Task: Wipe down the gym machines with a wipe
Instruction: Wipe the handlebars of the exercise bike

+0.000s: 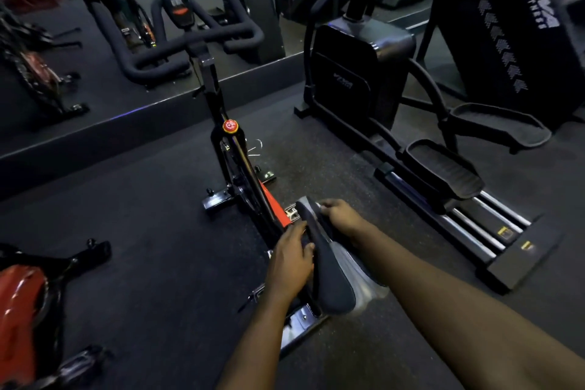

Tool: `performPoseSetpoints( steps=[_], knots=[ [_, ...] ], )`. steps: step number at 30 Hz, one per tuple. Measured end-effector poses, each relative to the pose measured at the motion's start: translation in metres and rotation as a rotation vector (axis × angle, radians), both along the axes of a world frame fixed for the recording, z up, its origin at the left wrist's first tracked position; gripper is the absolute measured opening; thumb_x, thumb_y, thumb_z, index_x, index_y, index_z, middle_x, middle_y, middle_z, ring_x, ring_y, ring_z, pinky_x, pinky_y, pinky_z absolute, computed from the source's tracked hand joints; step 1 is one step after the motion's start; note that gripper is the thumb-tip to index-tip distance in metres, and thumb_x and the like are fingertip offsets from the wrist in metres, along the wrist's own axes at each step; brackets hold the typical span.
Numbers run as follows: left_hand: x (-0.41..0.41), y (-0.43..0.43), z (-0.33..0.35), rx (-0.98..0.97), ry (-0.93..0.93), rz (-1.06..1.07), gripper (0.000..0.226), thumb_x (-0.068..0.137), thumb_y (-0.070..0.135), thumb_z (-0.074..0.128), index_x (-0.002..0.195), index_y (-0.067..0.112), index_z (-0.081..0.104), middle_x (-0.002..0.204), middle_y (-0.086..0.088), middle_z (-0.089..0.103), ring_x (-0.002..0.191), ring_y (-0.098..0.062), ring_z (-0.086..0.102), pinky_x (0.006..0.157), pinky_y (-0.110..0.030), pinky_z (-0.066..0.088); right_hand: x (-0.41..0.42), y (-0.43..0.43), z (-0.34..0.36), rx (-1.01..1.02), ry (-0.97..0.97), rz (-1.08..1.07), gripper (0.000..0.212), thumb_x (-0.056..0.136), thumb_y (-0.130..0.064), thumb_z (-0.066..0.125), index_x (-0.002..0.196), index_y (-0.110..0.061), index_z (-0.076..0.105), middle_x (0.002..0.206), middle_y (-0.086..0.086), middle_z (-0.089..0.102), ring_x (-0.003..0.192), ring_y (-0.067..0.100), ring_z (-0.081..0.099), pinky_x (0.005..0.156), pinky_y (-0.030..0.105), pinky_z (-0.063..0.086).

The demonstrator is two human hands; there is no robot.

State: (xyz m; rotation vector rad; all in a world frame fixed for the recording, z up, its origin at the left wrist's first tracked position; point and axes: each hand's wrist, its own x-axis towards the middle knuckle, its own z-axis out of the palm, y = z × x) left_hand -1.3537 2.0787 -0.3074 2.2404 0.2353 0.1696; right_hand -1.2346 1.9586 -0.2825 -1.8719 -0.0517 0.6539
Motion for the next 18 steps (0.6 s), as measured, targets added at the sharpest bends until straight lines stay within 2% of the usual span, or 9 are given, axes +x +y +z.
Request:
performPoseSetpoints(
  steps=[2, 4, 6, 8, 10, 12, 14, 16, 18],
  knots=[
    [-0.001, 0.01, -0.002, -0.003, -0.018, 0.012, 0.041, 0.091, 0.007, 0.06, 0.128, 0.023, 0.059, 0.122, 0.004, 0.065, 0.111, -0.015, 0.062, 0.096, -0.035, 0.051, 0.015, 0.019, -0.005, 0.003, -0.095, 0.027, 0.018, 0.097, -0.006, 0.057, 0.102, -0.011, 0.074, 0.1, 0.007, 0.073, 0.096, 0.024, 0.069, 0.086, 0.03, 0.055],
    [0.0, 0.02, -0.003, -0.026, -0.033, 0.075, 0.037, 0.093, 0.002, 0.057, 0.126, 0.017, 0.061, 0.117, 0.0, 0.067, 0.106, -0.018, 0.064, 0.094, -0.038, 0.053, 0.023, 0.026, -0.002, -0.094, -0.259, 0.156, 0.029, 0.094, -0.001, 0.056, 0.114, -0.008, 0.075, 0.108, 0.0, 0.071, 0.105, 0.016, 0.067, 0.082, 0.006, 0.047],
    [0.002, 0.028, 0.0, -0.042, -0.026, 0.15, 0.039, 0.095, -0.002, 0.054, 0.131, 0.012, 0.06, 0.119, -0.006, 0.068, 0.106, -0.022, 0.064, 0.095, -0.038, 0.053, 0.03, 0.026, 0.003, -0.188, -0.448, 0.329, 0.037, 0.086, 0.009, 0.054, 0.114, -0.004, 0.075, 0.111, 0.004, 0.074, 0.106, 0.015, 0.067, 0.079, -0.003, 0.038],
    [0.006, 0.032, 0.004, -0.039, 0.011, 0.204, 0.045, 0.097, -0.002, 0.052, 0.14, 0.011, 0.055, 0.126, -0.009, 0.066, 0.113, -0.022, 0.063, 0.097, -0.026, 0.047, 0.033, 0.025, 0.005, -0.215, -0.622, 0.51, 0.04, 0.077, 0.009, 0.054, 0.106, -0.005, 0.077, 0.106, 0.007, 0.076, 0.1, 0.019, 0.07, 0.081, 0.004, 0.04],
    [0.013, 0.033, 0.006, -0.066, 0.043, 0.239, 0.057, 0.096, -0.004, 0.052, 0.149, 0.014, 0.044, 0.135, -0.007, 0.062, 0.121, -0.02, 0.06, 0.098, -0.02, 0.042, 0.032, 0.024, 0.005, -0.192, -0.726, 0.603, 0.025, 0.082, -0.012, 0.056, 0.1, -0.007, 0.072, 0.096, 0.004, 0.074, 0.087, 0.016, 0.065, 0.078, 0.019, 0.043],
    [0.026, 0.031, 0.012, -0.116, 0.028, 0.238, 0.074, 0.094, -0.004, 0.053, 0.159, 0.019, 0.026, 0.151, -0.003, 0.048, 0.134, -0.017, 0.051, 0.112, -0.023, 0.038, 0.033, 0.022, -0.001, -0.126, -0.745, 0.508, 0.018, 0.086, -0.019, 0.057, 0.1, -0.009, 0.059, 0.093, 0.004, 0.066, 0.081, 0.017, 0.058, 0.074, 0.028, 0.043],
    [0.043, 0.024, 0.021, -0.112, 0.003, 0.162, 0.079, 0.094, -0.005, 0.052, 0.162, 0.017, 0.018, 0.161, 0.004, 0.03, 0.144, -0.007, 0.032, 0.117, -0.011, 0.02, 0.033, 0.02, -0.007, -0.079, -0.745, 0.339, 0.022, 0.082, -0.012, 0.059, 0.101, -0.009, 0.051, 0.099, 0.008, 0.057, 0.087, 0.019, 0.053, 0.077, 0.032, 0.044],
    [0.06, 0.017, 0.028, -0.067, 0.023, 0.054, 0.071, 0.096, -0.005, 0.049, 0.16, 0.011, 0.024, 0.163, 0.002, 0.026, 0.149, -0.009, 0.025, 0.116, -0.008, 0.011, 0.03, 0.019, -0.011, -0.072, -0.714, 0.22, 0.027, 0.078, -0.007, 0.063, 0.101, -0.007, 0.048, 0.102, 0.012, 0.052, 0.09, 0.021, 0.05, 0.077, 0.034, 0.044],
    [0.071, 0.011, 0.026, -0.014, 0.054, -0.008, 0.059, 0.095, -0.005, 0.047, 0.152, 0.007, 0.042, 0.159, -0.008, 0.038, 0.149, -0.021, 0.033, 0.121, -0.019, 0.016, 0.022, 0.015, -0.012, -0.045, -0.658, 0.093, 0.035, 0.079, -0.001, 0.069, 0.106, -0.004, 0.048, 0.107, 0.012, 0.048, 0.092, 0.02, 0.05, 0.078, 0.035, 0.046]
  ],
)
